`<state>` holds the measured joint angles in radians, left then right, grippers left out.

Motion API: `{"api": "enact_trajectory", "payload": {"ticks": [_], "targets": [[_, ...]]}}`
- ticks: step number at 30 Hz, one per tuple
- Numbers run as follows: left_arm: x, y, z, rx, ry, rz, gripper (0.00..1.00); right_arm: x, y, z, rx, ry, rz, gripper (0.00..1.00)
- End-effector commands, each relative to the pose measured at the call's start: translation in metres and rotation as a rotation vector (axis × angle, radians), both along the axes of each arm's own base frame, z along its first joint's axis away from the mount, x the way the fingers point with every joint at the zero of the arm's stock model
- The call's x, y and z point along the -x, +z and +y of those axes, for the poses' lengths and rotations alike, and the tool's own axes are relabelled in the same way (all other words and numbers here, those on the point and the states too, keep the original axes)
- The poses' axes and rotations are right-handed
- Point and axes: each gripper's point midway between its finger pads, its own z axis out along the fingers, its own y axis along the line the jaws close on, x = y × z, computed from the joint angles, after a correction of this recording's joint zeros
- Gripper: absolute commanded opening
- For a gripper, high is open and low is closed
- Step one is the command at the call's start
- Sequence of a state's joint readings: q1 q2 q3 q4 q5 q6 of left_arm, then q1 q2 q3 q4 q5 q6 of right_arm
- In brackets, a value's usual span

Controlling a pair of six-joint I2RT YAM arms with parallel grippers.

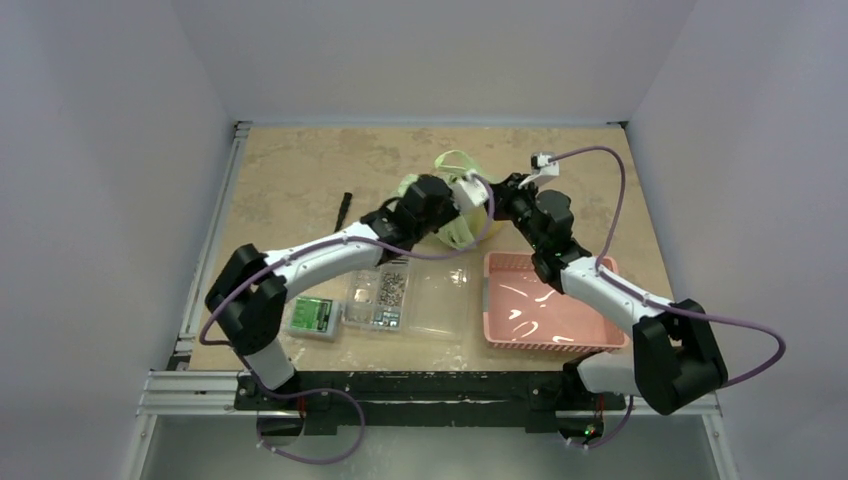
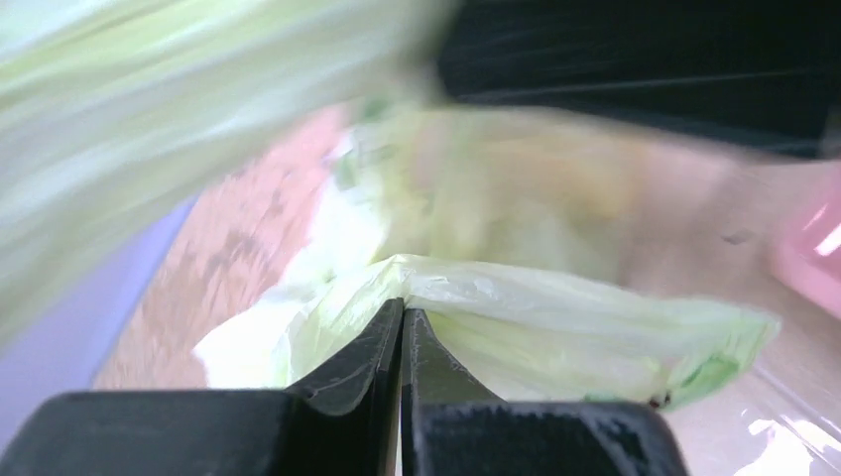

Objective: Take the fake fruits out of the plastic bag
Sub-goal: Untie the plastic bag at the center of the board, then adjust the plastic bag at the center of the board.

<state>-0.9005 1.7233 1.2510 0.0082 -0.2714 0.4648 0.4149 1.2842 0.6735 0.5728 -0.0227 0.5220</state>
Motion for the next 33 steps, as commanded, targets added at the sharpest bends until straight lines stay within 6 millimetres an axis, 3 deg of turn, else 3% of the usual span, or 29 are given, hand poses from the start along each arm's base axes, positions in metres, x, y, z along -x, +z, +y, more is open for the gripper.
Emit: {"api": "enact_trajectory", "payload": {"ticks": [1,8,13,17,20,22,25,28,30,33], "targets": [[-0.032,0.089,0.071,0.478,0.266,0.106,0.00,-0.011,0.023,-0.001,-0.096,0.022,-0.023,0.00],[-0.029,0.113,0.125,0.857,0.349,0.299,0.00,-0.042,0.018,-0.016,-0.198,0.008,0.055,0.00],[-0.043,0.115,0.128,1.026,0.324,0.490,0.00,-0.081,0.032,-0.004,-0.209,0.050,0.086,0.00],[-0.060,0.131,0.142,1.148,0.279,0.547,0.00,-0.113,0.066,0.007,-0.212,0.074,0.040,0.00],[-0.062,0.156,0.144,1.192,0.201,0.581,0.00,-0.138,0.109,0.015,-0.218,0.086,-0.022,0.00],[-0.061,0.178,0.140,1.181,0.171,0.600,0.00,-0.147,0.131,0.019,-0.232,0.099,-0.053,0.00],[-0.055,0.194,0.137,1.218,0.122,0.607,0.00,-0.147,0.159,0.020,-0.228,0.114,-0.105,0.00],[-0.049,0.183,0.136,1.229,0.139,0.622,0.00,-0.145,0.142,0.013,-0.191,0.076,-0.071,0.00],[-0.045,0.163,0.129,1.227,0.157,0.672,0.00,-0.138,0.104,0.006,-0.169,0.039,0.000,0.00],[-0.033,0.131,0.101,1.162,0.197,0.744,0.00,-0.118,0.047,-0.012,-0.144,-0.039,0.095,0.00]]}}
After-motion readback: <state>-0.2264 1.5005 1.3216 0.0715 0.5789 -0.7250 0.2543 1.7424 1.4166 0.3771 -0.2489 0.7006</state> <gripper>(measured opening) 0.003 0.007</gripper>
